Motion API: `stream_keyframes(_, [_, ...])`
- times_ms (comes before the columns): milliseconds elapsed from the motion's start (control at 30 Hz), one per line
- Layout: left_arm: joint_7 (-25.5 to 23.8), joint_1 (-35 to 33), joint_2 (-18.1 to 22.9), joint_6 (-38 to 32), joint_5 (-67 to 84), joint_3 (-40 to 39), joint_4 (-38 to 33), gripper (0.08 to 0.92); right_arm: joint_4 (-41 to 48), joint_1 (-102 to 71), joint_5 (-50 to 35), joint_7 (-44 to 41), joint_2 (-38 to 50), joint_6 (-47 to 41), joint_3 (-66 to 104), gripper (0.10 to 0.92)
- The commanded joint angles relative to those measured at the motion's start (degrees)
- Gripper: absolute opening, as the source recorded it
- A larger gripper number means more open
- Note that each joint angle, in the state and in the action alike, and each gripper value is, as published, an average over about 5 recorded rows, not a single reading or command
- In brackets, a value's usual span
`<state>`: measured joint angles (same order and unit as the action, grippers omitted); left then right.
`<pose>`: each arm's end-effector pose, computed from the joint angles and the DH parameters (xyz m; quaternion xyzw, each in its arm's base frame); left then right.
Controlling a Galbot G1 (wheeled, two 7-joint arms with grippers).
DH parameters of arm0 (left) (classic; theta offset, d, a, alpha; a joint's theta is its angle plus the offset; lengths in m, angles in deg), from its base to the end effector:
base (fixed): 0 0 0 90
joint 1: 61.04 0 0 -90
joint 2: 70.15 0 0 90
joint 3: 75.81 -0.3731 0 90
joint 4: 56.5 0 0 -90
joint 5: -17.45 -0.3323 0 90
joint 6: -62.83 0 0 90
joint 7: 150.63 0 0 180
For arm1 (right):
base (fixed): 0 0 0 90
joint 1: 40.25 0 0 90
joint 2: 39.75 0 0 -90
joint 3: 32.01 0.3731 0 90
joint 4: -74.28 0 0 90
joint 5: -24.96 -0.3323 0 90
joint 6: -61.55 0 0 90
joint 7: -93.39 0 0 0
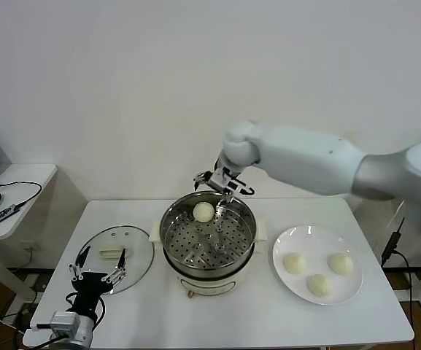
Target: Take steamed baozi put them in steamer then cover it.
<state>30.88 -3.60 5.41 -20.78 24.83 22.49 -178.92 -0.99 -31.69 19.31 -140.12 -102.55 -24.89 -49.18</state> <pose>0.1378 0.0878 -0.3000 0.0103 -0.9955 -0.0812 0.0471 0.5554 0.0639 -0.0123 0.5724 -0.3651 0.7286 0.0906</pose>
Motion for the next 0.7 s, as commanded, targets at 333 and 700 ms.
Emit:
stream_keyframes(333, [-0.5, 0.4, -0.4, -1.1, 1.1, -0.3, 0.2, 0.823, -20.5, -1.4, -4.9, -1.7, 33.4, -21.9, 1.5, 0.823])
stream_keyframes(700, [-0.5, 0.5, -0.7, -1.5, 1.1, -0.2, 1.6, 0.823, -15.5, -24.8, 1.2, -1.2, 35.2, -22.5, 16.0, 0.823])
